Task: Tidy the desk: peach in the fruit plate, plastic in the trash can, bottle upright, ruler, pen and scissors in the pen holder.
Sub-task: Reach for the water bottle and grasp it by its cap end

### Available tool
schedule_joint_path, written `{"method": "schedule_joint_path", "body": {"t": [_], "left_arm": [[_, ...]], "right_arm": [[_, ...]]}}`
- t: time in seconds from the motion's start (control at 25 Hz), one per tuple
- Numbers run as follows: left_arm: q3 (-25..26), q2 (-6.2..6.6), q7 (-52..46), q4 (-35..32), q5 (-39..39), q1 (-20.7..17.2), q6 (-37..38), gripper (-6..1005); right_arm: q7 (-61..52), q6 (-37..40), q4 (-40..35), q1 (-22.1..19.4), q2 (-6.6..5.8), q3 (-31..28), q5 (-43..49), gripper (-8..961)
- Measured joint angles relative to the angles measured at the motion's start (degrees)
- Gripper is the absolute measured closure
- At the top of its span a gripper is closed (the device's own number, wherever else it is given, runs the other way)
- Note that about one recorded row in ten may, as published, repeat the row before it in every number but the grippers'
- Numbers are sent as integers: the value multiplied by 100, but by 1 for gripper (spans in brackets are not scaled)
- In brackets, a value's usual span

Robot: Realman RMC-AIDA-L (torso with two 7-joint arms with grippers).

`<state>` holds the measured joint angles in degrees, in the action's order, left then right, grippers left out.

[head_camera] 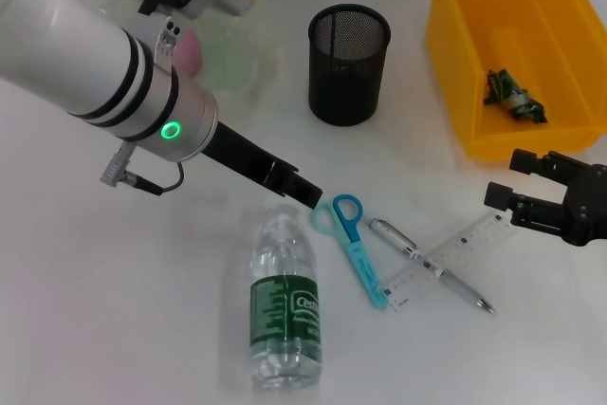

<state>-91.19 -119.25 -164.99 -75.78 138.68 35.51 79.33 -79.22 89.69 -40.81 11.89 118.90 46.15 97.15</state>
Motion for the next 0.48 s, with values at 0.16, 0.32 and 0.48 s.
{"method": "schedule_joint_path", "body": {"t": [0.16,0.32,0.48], "left_arm": [[238,-2,-10,393,-83,115,-30,221],[466,-2,-10,685,-77,189,-100,222],[578,-1,-11,746,-47,188,-28,223]], "right_arm": [[0,-43,14,-2,3,15,5,133],[-1,-43,21,1,3,35,6,133],[-7,-43,22,5,2,48,6,133]]}}
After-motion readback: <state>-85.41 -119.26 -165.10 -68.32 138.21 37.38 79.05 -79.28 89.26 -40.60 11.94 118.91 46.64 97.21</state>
